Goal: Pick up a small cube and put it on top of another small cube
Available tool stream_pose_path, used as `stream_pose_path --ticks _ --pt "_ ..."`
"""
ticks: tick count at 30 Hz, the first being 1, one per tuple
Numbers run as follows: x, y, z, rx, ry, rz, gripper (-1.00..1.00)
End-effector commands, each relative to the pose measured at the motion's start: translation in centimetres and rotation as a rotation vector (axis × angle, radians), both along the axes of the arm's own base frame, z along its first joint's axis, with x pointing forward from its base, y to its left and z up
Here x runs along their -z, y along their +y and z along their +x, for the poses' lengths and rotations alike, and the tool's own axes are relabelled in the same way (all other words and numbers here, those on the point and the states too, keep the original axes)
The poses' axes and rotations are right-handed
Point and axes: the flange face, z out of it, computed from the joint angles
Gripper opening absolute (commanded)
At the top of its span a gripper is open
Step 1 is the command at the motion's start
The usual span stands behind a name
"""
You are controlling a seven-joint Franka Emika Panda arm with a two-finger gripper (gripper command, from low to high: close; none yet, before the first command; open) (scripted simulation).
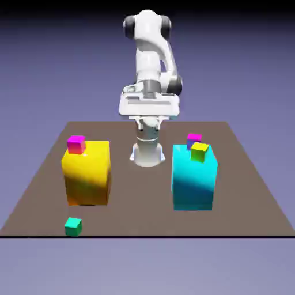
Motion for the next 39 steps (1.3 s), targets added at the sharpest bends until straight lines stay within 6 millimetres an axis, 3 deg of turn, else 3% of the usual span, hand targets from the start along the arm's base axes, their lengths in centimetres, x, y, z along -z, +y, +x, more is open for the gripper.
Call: stream_pose_path --ticks 1,10,19,25,30,32,36,37,38,39 --pt "0.4 -0.5 0.8 -0.027 0.026 -0.045 0.00" --pt "5.9 -5.9 7.6 -0.305 0.290 -0.375 0.00" --pt "13.7 -13.4 12.2 -0.650 0.557 -0.568 0.00" --pt "20.0 -19.0 13.6 -0.911 0.707 -0.621 0.00" --pt "25.8 -23.7 13.6 -1.141 0.801 -0.624 0.00" --pt "26.6 -24.3 13.5 -1.171 0.811 -0.621 0.00" --pt "32.7 -25.2 13.4 -1.171 0.811 -0.621 0.00" --pt "33.5 -25.3 13.3 -1.171 0.811 -0.621 0.00" --pt "33.5 -25.3 13.3 -1.171 0.811 -0.621 -1.00" --pt "33.5 -25.3 13.3 -1.171 0.811 -0.621 -1.00"
